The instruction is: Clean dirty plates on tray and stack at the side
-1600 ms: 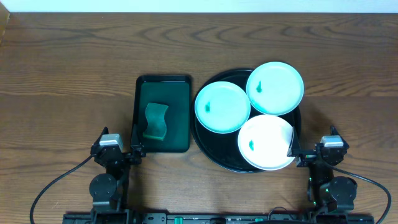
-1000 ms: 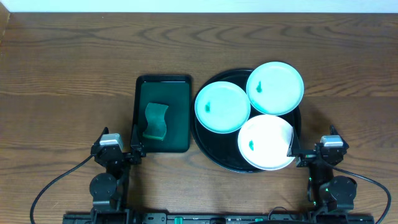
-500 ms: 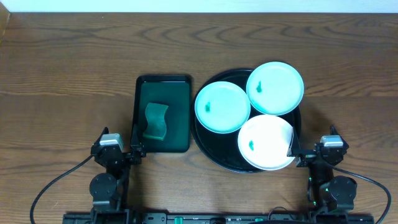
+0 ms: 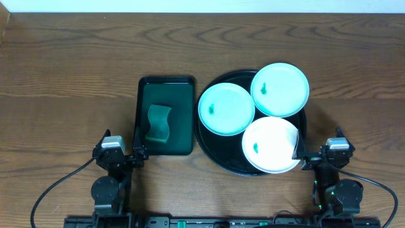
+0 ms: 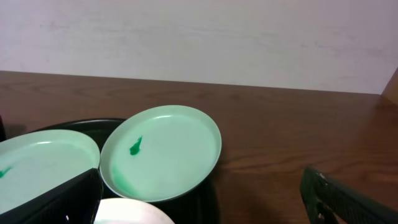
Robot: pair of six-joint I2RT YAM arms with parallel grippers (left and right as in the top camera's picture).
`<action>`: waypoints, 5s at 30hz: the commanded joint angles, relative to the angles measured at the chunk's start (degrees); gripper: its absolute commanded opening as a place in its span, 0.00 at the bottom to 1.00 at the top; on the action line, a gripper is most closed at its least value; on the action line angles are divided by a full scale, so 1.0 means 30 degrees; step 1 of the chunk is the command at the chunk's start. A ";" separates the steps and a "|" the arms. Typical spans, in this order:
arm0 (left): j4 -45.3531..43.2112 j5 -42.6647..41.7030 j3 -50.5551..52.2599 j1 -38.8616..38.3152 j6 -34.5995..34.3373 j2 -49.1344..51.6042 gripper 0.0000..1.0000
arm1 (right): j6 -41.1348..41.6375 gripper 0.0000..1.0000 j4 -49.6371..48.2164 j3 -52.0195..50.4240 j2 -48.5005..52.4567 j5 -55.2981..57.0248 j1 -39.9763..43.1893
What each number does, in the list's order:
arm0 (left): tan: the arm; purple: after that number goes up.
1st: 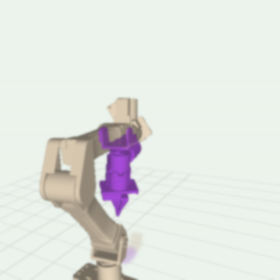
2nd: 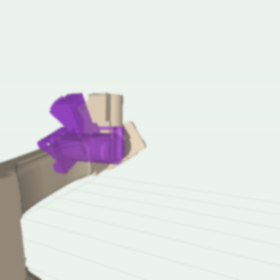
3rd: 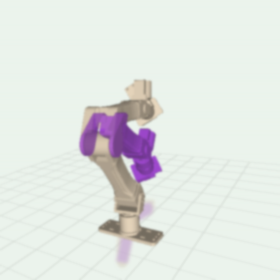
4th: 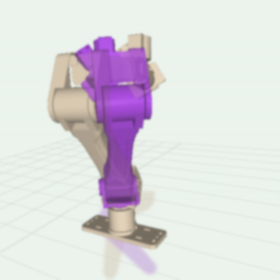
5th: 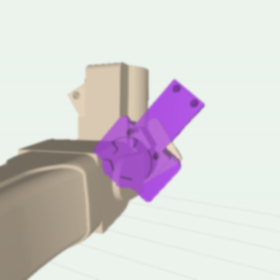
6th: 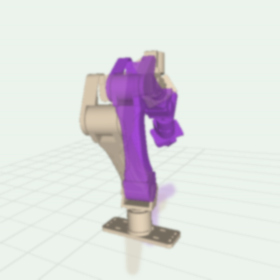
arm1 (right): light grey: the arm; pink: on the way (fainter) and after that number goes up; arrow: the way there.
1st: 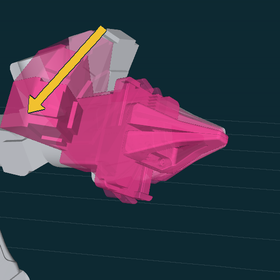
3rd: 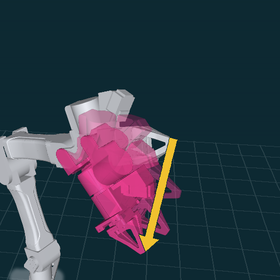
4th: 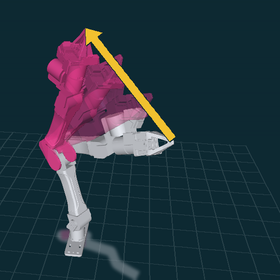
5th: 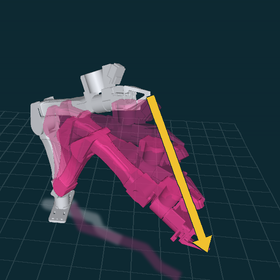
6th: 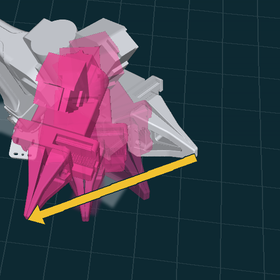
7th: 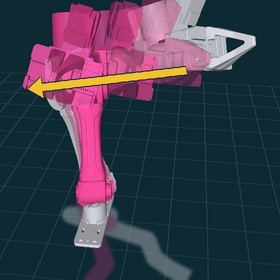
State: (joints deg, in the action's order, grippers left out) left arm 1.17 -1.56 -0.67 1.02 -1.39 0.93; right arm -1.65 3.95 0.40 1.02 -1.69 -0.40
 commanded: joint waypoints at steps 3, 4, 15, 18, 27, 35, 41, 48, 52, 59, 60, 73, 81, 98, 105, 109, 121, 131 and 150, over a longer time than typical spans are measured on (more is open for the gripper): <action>0.0962 0.0211 0.0146 0.0007 0.0313 0.0036 0.81 | 0.0255 0.99 0.0066 -0.0029 0.0029 -0.0066 -0.0146; 0.0962 0.0211 0.0146 0.0007 0.0313 0.0036 0.81 | 0.0255 0.99 0.0066 -0.0029 0.0029 -0.0066 -0.0146; 0.0962 0.0211 0.0146 0.0007 0.0313 0.0036 0.81 | 0.0255 0.99 0.0066 -0.0029 0.0029 -0.0066 -0.0146; 0.0962 0.0211 0.0146 0.0007 0.0313 0.0036 0.81 | 0.0248 0.99 0.0066 -0.0029 0.0029 -0.0066 -0.0146; 0.0962 0.0211 0.0146 0.0007 0.0313 0.0036 0.81 | 0.0248 0.99 0.0066 -0.0029 0.0029 -0.0066 -0.0146; 0.0962 0.0211 0.0146 0.0007 0.0313 0.0036 0.81 | 0.0255 0.99 0.0066 -0.0029 0.0029 -0.0066 -0.0146; 0.0962 0.0211 0.0146 0.0007 0.0313 0.0036 0.81 | 0.0255 0.99 0.0066 -0.0029 0.0029 -0.0066 -0.0146; 0.0962 0.0204 0.0146 0.0007 0.0313 0.0036 0.81 | 0.0255 0.99 0.0066 -0.0029 0.0029 -0.0066 -0.0146; 0.0962 0.0204 0.0146 0.0007 0.0313 0.0036 0.81 | 0.0255 0.99 0.0066 -0.0029 0.0029 -0.0066 -0.0146; 0.0962 0.0211 0.0146 0.0007 0.0313 0.0036 0.81 | 0.0255 0.99 0.0066 -0.0029 0.0029 -0.0066 -0.0146; 0.0962 0.0211 0.0146 0.0007 0.0313 0.0036 0.81 | 0.0248 0.99 0.0066 -0.0029 0.0029 -0.0066 -0.0146; 0.0962 0.0211 0.0146 0.0007 0.0313 0.0036 0.81 | 0.0255 0.99 0.0066 -0.0029 0.0029 -0.0066 -0.0146; 0.0962 0.0211 0.0146 0.0007 0.0313 0.0036 0.81 | 0.0255 0.99 0.0066 -0.0029 0.0029 -0.0066 -0.0146; 0.0962 0.0211 0.0146 0.0007 0.0313 0.0036 0.81 | 0.0255 0.99 0.0066 -0.0036 0.0029 -0.0066 -0.0146; 0.0962 0.0211 0.0146 0.0007 0.0313 0.0036 0.81 | 0.0255 0.99 0.0066 -0.0029 0.0029 -0.0066 -0.0146; 0.0962 0.0211 0.0146 0.0007 0.0313 0.0036 0.81 | 0.0255 0.99 0.0066 -0.0029 0.0029 -0.0066 -0.0146; 0.0940 0.0197 0.0146 0.0007 0.0313 0.0036 0.81 | 0.0255 0.99 0.0066 -0.0029 0.0029 -0.0066 -0.0146; 0.0947 0.0197 0.0146 0.0007 0.0306 0.0036 0.81 | 0.0255 0.99 0.0044 -0.0029 0.0036 -0.0066 -0.0146; 0.3133 -0.4160 -0.4197 0.0007 -0.5515 0.1282 0.81 | 0.0517 0.99 -0.0597 -0.0029 0.0036 -0.0809 -0.0146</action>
State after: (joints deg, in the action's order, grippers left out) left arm 9.10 -9.06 -5.63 1.02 -13.02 2.13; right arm -1.63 2.48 0.40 1.04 -1.83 -0.40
